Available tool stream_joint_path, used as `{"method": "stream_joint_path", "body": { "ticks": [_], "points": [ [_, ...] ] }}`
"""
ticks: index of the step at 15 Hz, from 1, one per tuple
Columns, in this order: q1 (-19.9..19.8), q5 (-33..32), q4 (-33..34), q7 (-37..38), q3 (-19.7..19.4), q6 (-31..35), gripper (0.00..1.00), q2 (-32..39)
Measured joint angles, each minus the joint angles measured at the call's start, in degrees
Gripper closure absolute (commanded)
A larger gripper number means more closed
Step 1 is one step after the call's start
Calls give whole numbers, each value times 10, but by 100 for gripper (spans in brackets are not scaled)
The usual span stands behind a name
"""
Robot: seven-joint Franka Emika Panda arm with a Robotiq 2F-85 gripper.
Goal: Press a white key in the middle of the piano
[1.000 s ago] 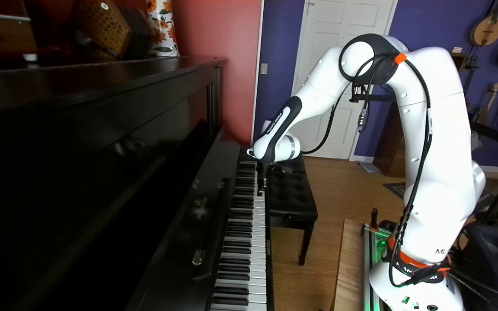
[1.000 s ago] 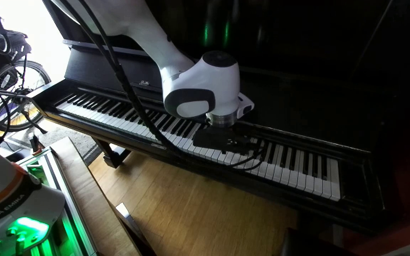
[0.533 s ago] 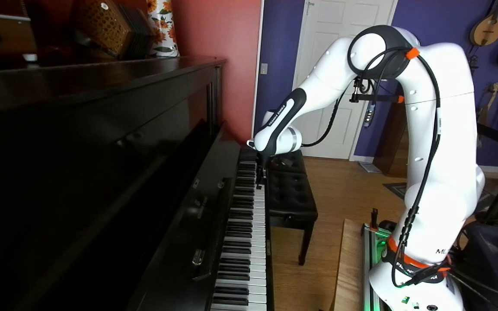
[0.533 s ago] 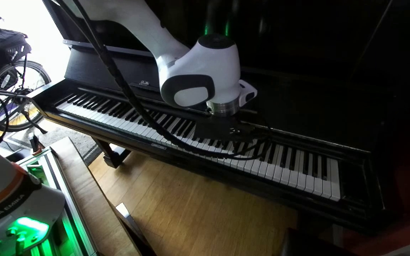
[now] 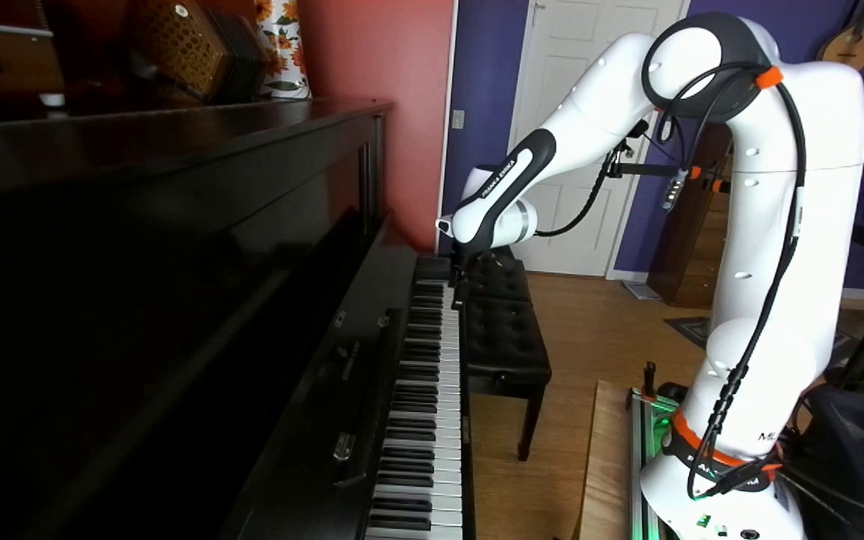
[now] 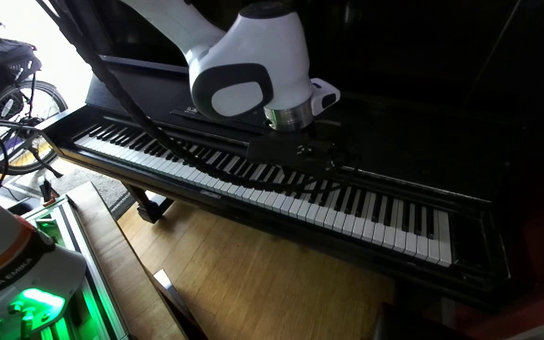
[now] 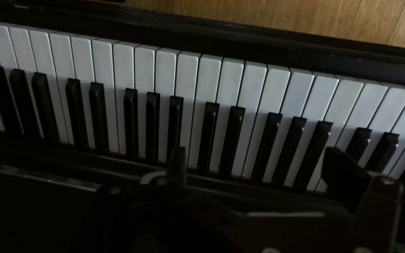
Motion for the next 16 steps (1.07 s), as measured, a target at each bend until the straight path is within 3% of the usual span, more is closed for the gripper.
{"method": "stream_joint_path", "body": {
  "ticks": [7,16],
  "points": [
    [38,-57,-41,86,-31,-20,0,-103],
    [66,-82,-77,113,-50,-33,0,-204]
  ]
}}
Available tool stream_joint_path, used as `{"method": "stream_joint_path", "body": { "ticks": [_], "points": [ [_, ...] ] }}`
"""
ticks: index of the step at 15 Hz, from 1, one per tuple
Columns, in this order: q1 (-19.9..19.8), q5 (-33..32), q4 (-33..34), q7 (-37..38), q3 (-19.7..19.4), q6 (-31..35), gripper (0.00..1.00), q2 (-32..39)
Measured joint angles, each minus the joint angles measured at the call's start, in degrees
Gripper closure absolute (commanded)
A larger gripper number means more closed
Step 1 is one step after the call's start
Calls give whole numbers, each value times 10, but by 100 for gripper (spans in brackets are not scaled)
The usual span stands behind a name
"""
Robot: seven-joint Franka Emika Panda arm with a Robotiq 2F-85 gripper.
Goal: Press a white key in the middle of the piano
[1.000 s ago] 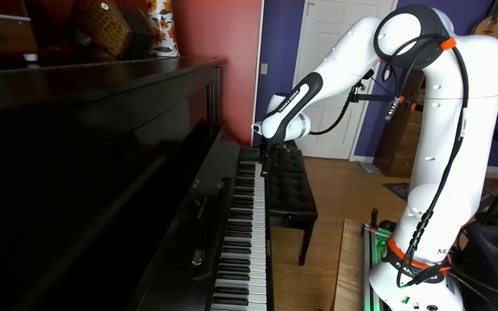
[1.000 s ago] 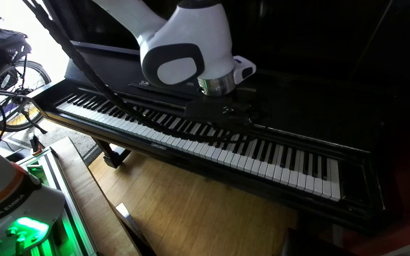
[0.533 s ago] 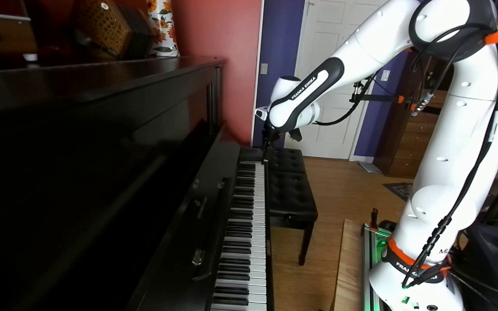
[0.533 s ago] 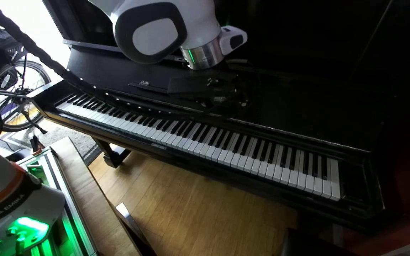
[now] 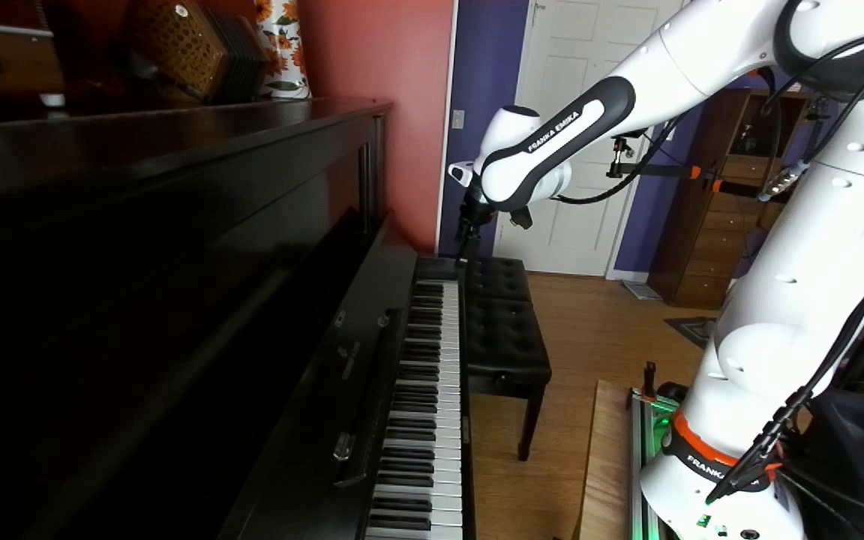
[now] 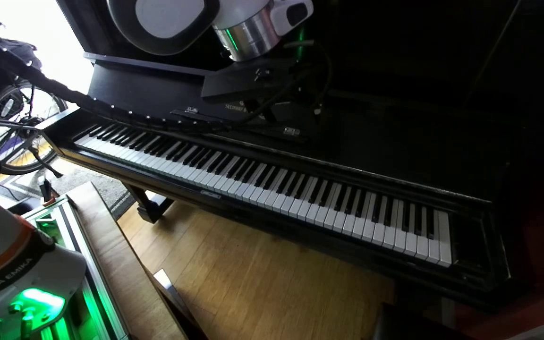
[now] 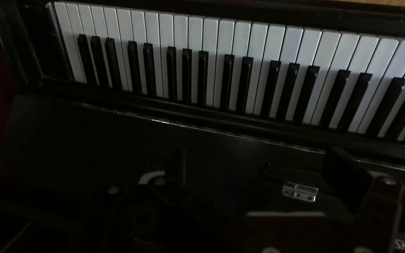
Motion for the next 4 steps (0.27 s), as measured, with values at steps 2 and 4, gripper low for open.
{"method": "stream_joint_path", "body": {
  "ticks": [2,4],
  "points": [
    [3,-7,-3,7,-2,0,0,-12],
    [8,-7,-2,7,-6,0,0,-14]
  ]
}}
